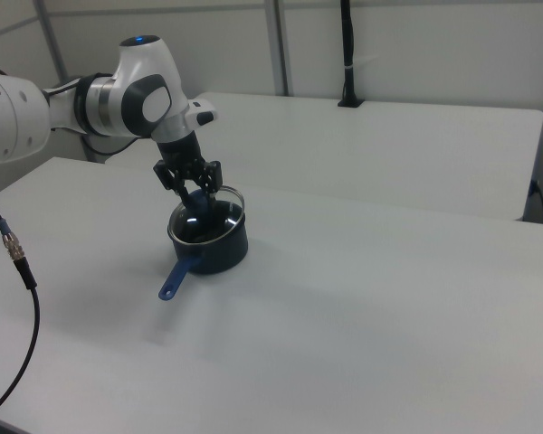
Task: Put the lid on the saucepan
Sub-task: 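Lift the glass lid and carry it over the black saucepan, then lower the glass lid onto the saucepan rim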
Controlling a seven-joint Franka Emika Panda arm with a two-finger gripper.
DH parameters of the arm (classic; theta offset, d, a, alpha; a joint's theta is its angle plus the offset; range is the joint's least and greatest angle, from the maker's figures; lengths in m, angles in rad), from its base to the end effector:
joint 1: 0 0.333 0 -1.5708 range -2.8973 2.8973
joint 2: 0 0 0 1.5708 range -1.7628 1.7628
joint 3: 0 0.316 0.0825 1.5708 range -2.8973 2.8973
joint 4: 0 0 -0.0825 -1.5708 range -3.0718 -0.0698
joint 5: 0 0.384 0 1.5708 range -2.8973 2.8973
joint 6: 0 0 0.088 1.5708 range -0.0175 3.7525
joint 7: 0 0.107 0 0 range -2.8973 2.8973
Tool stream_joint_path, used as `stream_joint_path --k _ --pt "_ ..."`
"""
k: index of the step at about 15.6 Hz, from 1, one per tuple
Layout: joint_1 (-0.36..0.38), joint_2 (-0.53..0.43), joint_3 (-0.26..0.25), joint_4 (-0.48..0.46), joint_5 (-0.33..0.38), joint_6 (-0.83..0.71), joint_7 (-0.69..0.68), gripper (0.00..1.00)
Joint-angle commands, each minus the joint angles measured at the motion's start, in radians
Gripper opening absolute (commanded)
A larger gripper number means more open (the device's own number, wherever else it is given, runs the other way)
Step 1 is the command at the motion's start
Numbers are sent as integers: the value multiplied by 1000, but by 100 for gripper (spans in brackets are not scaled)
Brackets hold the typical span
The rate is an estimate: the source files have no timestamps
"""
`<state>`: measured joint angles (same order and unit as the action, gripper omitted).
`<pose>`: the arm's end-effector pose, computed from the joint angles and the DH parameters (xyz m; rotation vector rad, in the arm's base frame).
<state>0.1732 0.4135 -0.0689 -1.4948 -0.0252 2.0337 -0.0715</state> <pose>0.6884 0.0778 0.4454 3.0726 0.2977 0.1965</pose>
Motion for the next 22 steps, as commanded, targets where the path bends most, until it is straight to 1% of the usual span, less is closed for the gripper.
stream_joint_path --k 1,4,6,8,10,15,16,17,18,19,20,21,22 --pt "9 10 -9 41 10 5 21 51" --pt "11 11 -8 57 10 6 36 51" --pt "9 24 0 59 10 6 36 51" --pt "11 27 0 59 10 6 39 51" --pt "28 34 0 58 10 6 42 51" --pt "31 41 1 58 10 6 55 52" --pt "31 41 1 54 10 6 55 58" --pt "31 41 0 53 10 6 58 67" --pt "31 45 0 53 8 6 58 73" --pt "31 48 0 53 8 8 59 86" --pt "29 48 0 53 8 8 59 93" --pt "28 47 0 53 7 6 59 95" --pt "25 45 -2 53 7 5 59 100"
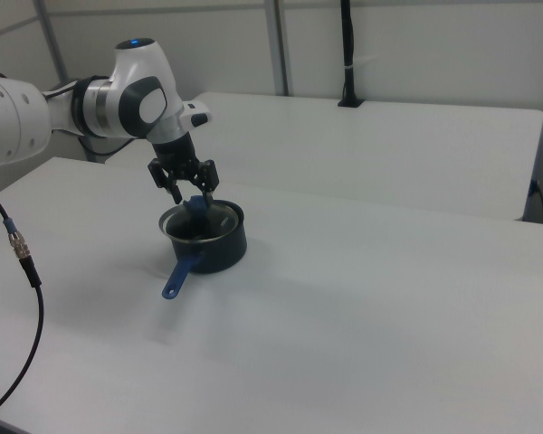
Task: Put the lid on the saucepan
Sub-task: 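Open the gripper and raise it away from the lid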
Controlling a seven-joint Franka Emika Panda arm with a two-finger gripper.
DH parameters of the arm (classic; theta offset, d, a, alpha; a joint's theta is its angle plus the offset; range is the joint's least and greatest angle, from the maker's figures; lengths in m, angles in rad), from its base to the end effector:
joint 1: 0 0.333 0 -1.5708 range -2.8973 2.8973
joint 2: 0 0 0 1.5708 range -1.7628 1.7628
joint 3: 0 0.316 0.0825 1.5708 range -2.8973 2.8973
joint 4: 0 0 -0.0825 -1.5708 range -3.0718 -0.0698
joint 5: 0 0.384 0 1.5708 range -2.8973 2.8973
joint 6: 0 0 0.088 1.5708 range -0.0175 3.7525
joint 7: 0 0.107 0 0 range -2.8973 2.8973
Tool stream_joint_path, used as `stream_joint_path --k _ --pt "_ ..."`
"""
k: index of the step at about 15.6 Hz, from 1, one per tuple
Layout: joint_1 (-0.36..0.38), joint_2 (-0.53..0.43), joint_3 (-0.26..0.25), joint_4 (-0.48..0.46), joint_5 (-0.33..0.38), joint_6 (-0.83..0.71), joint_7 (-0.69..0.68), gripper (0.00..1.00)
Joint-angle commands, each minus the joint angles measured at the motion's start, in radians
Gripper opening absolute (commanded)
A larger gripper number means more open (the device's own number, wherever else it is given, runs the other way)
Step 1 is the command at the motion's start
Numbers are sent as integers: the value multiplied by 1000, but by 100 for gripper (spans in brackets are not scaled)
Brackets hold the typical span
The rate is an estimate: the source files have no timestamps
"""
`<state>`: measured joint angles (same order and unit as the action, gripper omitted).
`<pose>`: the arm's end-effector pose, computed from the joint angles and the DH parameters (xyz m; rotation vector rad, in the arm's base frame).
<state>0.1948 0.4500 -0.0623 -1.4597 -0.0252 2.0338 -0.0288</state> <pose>0.6949 0.0984 0.4371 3.0796 0.2764 0.1971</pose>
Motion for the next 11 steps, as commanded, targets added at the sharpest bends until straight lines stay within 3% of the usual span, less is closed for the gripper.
stream_joint_path --k 1,5,11 --pt "0 1 -8 18 7 5 15 100" --pt "-14 -63 -19 7 2 -20 13 100" --pt "-37 -203 -21 -28 -7 -230 13 100"
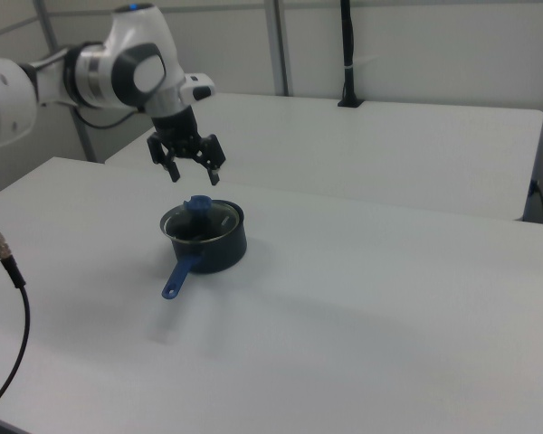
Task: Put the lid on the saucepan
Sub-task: 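Open the gripper and raise it away from the lid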
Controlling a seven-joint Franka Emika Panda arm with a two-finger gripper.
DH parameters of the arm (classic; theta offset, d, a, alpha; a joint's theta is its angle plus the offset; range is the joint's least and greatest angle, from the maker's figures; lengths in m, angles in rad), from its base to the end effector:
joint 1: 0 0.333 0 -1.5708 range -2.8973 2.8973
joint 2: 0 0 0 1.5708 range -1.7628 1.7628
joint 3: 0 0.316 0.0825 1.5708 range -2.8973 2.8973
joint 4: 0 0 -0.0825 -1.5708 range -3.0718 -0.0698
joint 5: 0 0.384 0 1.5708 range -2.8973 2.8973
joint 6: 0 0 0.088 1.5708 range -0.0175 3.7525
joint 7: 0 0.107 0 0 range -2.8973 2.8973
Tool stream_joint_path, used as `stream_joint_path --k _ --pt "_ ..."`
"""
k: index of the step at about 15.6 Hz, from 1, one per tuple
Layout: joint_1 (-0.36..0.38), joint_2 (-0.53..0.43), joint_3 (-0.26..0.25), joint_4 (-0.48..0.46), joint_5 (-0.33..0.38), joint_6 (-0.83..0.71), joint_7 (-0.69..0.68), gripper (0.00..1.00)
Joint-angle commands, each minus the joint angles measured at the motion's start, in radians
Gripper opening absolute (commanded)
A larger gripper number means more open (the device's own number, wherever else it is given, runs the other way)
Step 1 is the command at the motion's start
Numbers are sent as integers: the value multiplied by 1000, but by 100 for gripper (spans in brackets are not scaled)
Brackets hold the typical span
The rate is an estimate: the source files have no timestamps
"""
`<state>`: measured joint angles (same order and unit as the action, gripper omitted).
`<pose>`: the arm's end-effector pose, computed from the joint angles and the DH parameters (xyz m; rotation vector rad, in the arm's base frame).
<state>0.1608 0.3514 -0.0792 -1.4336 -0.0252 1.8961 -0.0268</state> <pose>0.6754 0.0613 0.5044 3.0828 0.1875 0.1755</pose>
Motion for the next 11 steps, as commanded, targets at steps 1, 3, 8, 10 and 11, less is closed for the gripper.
stream_joint_path --k 1,3,8,10,11 --pt "-7 -144 -4 -76 -15 -121 11 100" --pt "-12 -222 -4 -131 -45 -185 11 100" --pt "-12 -353 -1 -228 -53 -252 69 100" --pt "-12 -358 4 -228 -55 -264 146 100" --pt "-10 -358 4 -225 -56 -270 168 100"
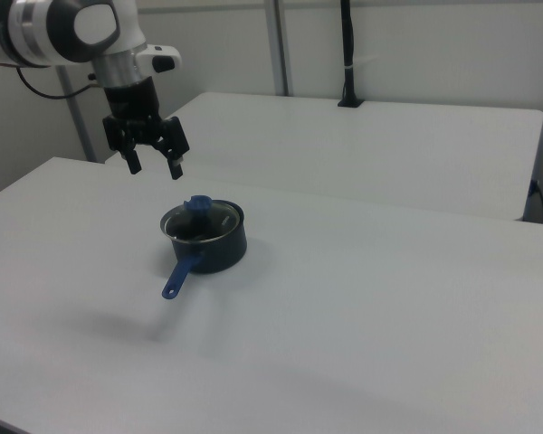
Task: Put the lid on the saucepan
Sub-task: 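Open the gripper and raise it away from the lid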
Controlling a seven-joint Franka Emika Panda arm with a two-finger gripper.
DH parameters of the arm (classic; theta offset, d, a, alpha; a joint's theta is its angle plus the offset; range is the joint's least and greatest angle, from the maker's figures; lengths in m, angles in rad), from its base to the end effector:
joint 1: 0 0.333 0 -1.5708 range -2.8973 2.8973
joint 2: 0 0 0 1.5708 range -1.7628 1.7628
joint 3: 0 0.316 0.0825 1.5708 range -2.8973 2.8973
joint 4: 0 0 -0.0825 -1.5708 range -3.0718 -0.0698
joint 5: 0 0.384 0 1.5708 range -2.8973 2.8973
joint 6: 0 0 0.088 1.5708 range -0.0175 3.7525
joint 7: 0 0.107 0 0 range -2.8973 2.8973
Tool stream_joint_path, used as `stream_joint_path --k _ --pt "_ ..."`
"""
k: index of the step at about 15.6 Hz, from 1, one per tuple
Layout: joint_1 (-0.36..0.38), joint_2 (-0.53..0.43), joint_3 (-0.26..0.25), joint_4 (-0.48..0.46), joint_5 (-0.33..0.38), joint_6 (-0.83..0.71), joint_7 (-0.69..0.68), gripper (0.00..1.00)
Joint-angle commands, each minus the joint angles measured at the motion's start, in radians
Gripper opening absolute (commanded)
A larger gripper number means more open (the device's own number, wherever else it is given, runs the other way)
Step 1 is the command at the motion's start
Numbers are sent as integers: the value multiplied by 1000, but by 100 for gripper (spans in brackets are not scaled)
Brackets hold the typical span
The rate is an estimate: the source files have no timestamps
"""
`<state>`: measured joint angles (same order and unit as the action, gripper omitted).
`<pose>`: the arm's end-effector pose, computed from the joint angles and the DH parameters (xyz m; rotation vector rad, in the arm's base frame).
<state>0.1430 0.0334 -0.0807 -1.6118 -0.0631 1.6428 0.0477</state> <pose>0.5690 0.0299 0.5929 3.0758 0.0296 0.0020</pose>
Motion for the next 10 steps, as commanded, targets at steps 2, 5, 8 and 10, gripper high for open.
stream_joint_path --k 2,5,8,10 --pt "6 -37 6 -45 -21 -18 96 100" --pt "-5 -36 -13 -36 -21 -18 84 100" --pt "-11 -33 -17 -19 -17 -18 80 100" --pt "-13 -33 -19 -19 -15 -18 81 100"
